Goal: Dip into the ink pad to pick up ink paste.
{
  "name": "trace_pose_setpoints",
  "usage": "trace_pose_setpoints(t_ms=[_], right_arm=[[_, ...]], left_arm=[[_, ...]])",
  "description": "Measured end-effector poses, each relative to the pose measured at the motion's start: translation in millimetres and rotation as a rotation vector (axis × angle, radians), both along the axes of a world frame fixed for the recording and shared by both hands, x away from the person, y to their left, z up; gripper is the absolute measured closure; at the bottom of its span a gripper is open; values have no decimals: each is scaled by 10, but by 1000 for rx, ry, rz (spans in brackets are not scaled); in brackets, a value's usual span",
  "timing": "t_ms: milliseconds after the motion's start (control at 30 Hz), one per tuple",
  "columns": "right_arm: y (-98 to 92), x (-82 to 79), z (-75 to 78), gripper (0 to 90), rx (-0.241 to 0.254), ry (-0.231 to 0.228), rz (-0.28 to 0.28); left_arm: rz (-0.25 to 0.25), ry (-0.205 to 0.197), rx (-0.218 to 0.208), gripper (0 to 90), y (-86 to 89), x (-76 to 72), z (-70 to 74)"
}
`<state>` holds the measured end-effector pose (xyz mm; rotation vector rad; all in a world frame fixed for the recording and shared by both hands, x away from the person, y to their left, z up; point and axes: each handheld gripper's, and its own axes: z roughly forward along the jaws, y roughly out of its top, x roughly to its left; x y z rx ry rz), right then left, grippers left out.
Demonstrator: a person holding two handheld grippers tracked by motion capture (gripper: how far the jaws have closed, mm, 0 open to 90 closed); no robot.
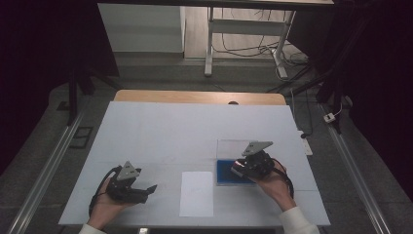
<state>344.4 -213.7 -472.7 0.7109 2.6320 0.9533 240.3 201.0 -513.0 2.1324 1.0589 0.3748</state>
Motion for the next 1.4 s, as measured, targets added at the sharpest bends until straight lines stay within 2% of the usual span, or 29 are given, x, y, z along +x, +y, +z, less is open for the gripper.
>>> trace_pose_setpoints(t_ms=[33, 67, 167, 200, 300, 333, 367, 400, 567, 833, 1067, 1200, 1400], right_arm=[[0, 0, 0, 707, 0, 0, 0], [-27, -6, 65, 706, 45, -6, 0], [-41, -23, 152, 706, 60, -21, 0], [-59, -58, 252, 706, 76, -37, 0], [-72, -84, 325, 706, 87, -50, 0], [-91, -115, 398, 705, 111, -72, 3], [-91, -115, 398, 705, 111, -72, 3], [-113, -144, 468, 704, 132, -86, 10], [-134, -171, 544, 706, 139, -96, 9], [-93, -154, 488, 706, 112, -79, 16], [-30, -107, 342, 705, 72, -58, 18], [17, -80, 244, 705, 32, -41, 18], [54, -64, 173, 705, 6, -36, 20]], left_arm=[[-2, 0, -2, 169, 4, 2, 2], [-3, 1, -7, 169, 7, 5, 3], [-2, 1, -6, 169, 7, 9, 2], [-2, 1, -6, 169, 7, 9, 2], [-2, -1, -4, 169, 7, 2, 4], [-2, -2, -5, 169, 7, 0, 5], [-2, -3, -5, 169, 7, -2, 8], [-1, -4, -3, 169, 8, -3, 10], [-1, -1, -2, 169, 9, 3, 3], [0, 0, -1, 169, 16, 4, -4], [0, 3, 0, 170, 17, 4, -11], [1, 2, 2, 170, 19, 5, -15], [-4, 3, 6, 170, 19, 6, -15]])
